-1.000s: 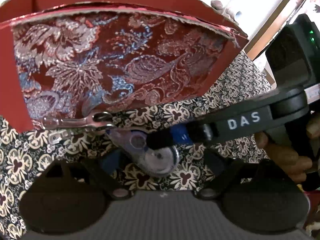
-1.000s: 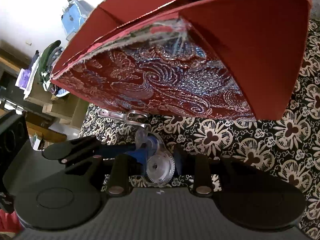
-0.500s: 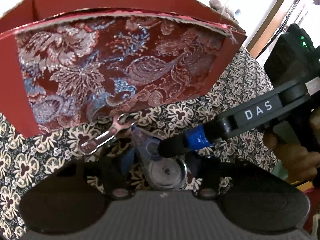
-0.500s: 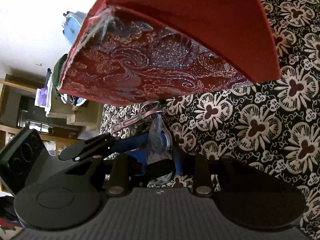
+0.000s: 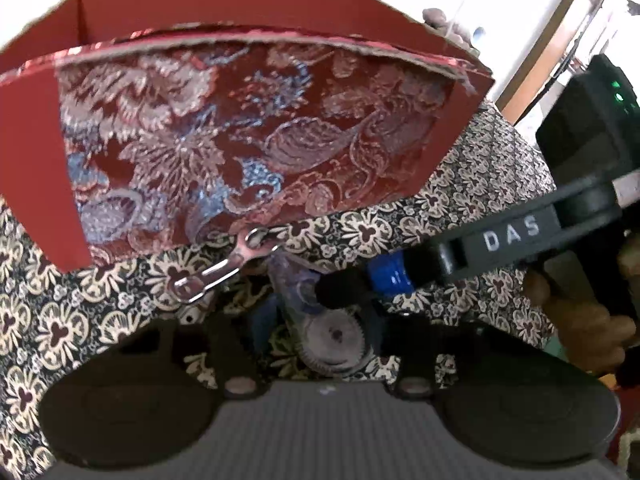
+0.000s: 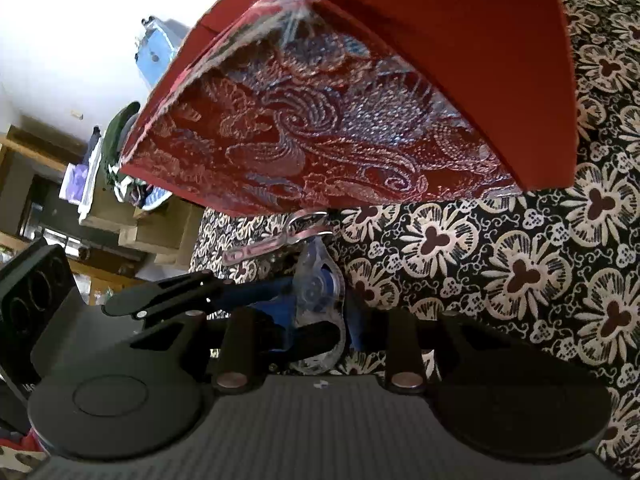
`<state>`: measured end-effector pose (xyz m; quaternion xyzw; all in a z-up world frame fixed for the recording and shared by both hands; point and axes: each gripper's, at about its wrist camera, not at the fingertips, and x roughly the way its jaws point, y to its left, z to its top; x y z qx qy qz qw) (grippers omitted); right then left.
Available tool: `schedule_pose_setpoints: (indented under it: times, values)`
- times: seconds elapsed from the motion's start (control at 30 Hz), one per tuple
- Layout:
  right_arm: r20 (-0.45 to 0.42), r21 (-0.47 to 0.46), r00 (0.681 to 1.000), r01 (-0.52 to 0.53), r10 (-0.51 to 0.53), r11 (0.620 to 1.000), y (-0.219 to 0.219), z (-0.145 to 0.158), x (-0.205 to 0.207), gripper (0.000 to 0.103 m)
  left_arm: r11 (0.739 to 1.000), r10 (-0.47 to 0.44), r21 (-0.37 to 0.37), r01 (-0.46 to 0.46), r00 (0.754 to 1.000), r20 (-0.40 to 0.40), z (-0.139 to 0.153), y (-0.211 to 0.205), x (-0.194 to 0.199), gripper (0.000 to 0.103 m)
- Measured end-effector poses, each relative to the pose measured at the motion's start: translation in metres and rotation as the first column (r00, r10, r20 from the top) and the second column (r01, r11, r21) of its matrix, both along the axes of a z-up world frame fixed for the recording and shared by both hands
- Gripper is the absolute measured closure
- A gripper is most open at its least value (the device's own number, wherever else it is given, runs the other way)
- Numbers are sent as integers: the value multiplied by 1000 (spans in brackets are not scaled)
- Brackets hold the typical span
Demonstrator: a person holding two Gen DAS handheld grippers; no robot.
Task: Organize rigid objects
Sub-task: 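Close the right tool on the metal spring clip, then lift the metal clip with the right tool and carry it over the box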
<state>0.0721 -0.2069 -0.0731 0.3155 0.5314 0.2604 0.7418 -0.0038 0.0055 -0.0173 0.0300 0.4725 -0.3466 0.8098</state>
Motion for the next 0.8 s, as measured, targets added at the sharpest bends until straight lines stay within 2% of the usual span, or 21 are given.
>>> schedule_pose_setpoints:
  times: [0.13, 0.23, 0.5, 0.77, 0.8]
  values:
    - [4, -13, 1000, 27, -27, 1000, -8, 6, -4, 93, 999, -38, -2, 39, 999, 17, 10, -4, -3, 82]
    - [21, -22, 998, 51, -51, 998, -18, 15, -8, 94, 997, -70, -16, 70, 997, 26, 18, -9, -1, 85]
    - [81, -11, 984, 162, -161, 987, -43, 41, -28, 94, 983, -169, -62, 175, 982, 87, 45, -30, 2, 86]
    - [183, -7, 948, 268, -262, 964, -63, 78, -51, 95, 961, -236, -109, 256, 957, 169, 73, -48, 4, 88]
    - [192, -2, 944, 275, -270, 961, -65, 81, -52, 95, 959, -237, -113, 258, 956, 175, 76, -48, 3, 91]
